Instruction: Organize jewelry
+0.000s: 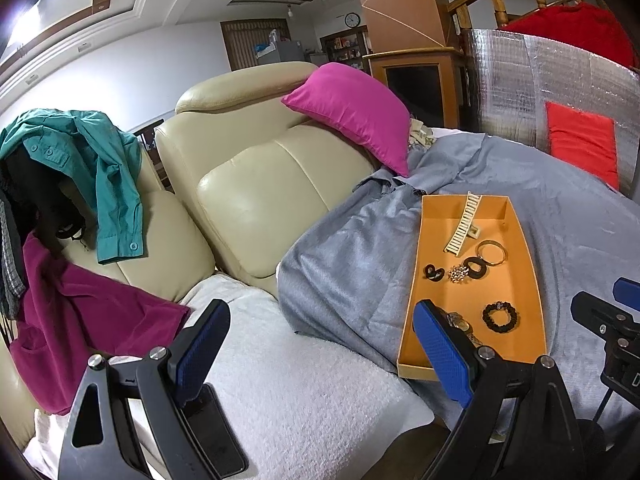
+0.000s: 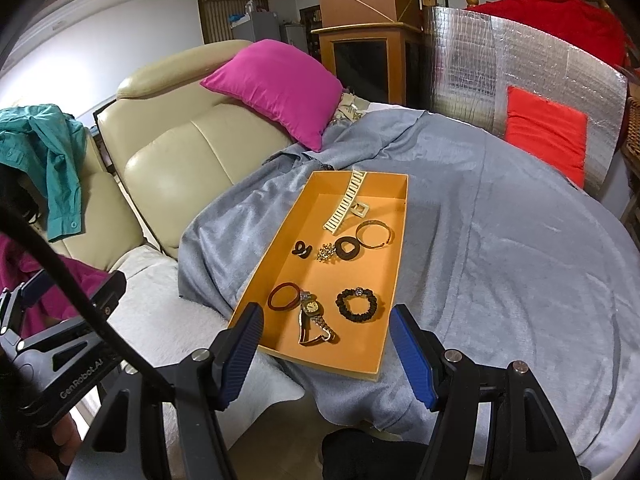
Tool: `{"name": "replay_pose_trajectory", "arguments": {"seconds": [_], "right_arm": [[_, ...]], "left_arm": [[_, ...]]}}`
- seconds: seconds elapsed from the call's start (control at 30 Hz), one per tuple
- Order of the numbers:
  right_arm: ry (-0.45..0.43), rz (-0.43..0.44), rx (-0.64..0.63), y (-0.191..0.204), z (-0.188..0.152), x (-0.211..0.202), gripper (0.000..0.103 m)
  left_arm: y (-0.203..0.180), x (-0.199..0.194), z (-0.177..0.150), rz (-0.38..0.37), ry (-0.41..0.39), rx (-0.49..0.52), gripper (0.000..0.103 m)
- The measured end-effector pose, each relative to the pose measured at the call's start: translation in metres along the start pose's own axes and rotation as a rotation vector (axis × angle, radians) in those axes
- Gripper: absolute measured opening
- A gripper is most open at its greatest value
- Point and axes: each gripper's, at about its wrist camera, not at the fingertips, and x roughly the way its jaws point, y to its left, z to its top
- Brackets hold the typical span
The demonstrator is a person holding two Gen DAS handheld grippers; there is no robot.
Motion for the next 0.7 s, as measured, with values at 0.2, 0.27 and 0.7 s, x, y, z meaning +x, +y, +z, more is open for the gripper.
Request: {"name": "replay_pose_trajectory", "arguments": {"seconds": [0.2, 0.27, 0.7], "right_arm": [[0.011, 0.002, 0.009, -0.002, 0.004, 0.010, 0.069], [0.013, 0.003, 0.013, -0.003, 0.005, 0.013, 0.069], [0.015, 0.001, 0.055, -0.033, 0.016, 0.032, 0.069]], "left_arm": [[-0.002, 0.006, 0.004, 0.004, 0.008, 0.008, 0.093], [-0.002, 0.009, 0.004, 0.006, 0.013, 0.009, 0.093], [-0.030, 0.026, 0.015, -0.016, 0.018, 0.043, 0.093]]}}
